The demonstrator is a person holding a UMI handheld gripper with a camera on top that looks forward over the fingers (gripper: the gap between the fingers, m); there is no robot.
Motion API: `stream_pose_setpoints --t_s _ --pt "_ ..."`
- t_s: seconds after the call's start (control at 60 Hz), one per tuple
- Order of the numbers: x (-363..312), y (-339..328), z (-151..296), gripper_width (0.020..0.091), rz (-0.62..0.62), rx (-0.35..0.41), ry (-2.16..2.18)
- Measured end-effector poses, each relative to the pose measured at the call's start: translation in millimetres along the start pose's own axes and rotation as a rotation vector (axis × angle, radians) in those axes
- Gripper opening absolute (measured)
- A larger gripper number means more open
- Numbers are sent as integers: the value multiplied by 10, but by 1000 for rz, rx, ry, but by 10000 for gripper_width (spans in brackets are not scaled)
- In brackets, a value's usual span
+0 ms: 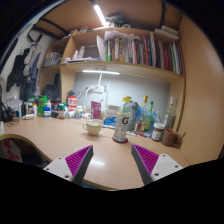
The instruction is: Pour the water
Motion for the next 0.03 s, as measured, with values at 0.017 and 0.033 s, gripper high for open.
stream_pose_setpoints --t_s 0.017,0.033 --pt "0 -1 -5 851 -1 1 0" --pt "-1 -1 -10 853 0 1 0"
Point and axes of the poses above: the point between the fingertips, and its own axes, seen from behind it with the camera up: x to the right, z up, y forward, the way the camera looks, the point moved 3 cm from there along -y, backward, against the way the camera looks, and after that the axes turned 2 degrees about y, right-handed, at the moved point
